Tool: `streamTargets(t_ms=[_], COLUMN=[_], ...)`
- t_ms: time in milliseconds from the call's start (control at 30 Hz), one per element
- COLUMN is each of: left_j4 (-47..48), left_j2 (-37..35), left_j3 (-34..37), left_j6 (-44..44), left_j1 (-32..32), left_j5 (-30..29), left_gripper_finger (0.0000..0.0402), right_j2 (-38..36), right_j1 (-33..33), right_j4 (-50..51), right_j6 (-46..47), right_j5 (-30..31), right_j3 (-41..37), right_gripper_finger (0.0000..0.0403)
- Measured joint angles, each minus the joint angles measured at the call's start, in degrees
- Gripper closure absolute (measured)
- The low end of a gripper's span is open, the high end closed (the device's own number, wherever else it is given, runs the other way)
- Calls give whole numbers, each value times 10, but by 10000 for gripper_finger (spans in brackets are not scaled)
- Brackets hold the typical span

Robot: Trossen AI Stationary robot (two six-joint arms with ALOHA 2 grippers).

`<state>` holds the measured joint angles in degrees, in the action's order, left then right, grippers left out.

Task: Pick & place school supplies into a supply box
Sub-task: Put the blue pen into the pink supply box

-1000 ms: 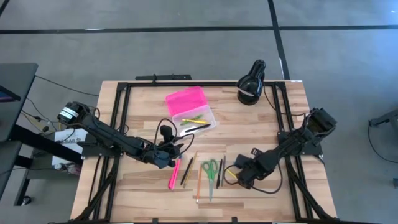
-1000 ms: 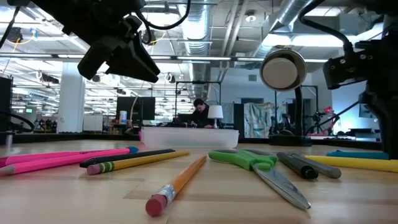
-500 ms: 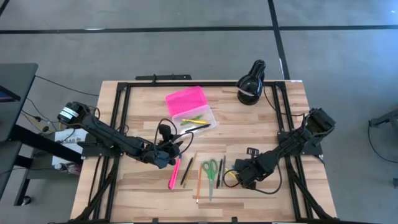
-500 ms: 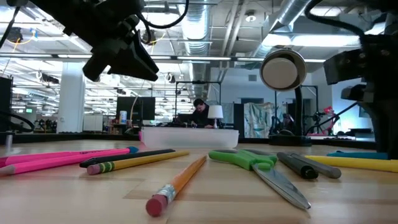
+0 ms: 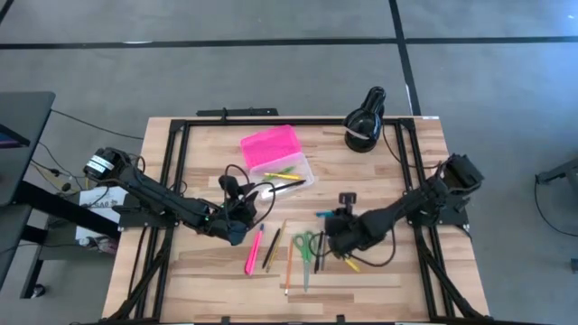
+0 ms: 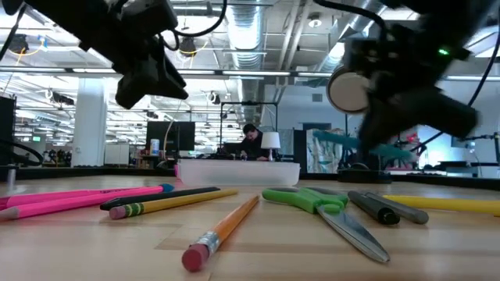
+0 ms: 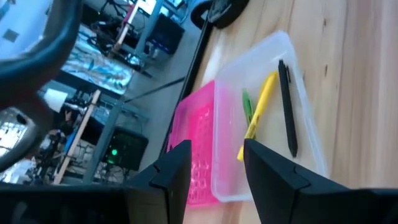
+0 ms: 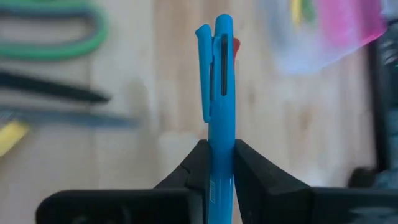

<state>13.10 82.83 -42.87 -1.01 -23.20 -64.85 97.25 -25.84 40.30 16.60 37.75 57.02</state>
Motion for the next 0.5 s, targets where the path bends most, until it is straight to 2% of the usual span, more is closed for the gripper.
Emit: streamTargets(t_ms=[133, 300, 400, 500], left_j4=[27, 64, 107, 152], left_j2=[0, 0, 0, 0], left_j3=[0, 0, 0, 0], left_j6=[41, 93, 146, 190], left_j1=[0, -1, -11, -30], left_j5=[18, 101, 118, 95], left_gripper_finger=[260, 260, 260, 260], right_j2=[-1, -1, -1, -1], right_j1=[50, 122, 166, 213], right_j4=[-26, -129, -203, -262], right_j6=[-89, -227, -303, -348], right_j5=[21, 21, -12, -62], right_j3=[28, 46, 48, 48], right_gripper_finger=[362, 367, 367, 362])
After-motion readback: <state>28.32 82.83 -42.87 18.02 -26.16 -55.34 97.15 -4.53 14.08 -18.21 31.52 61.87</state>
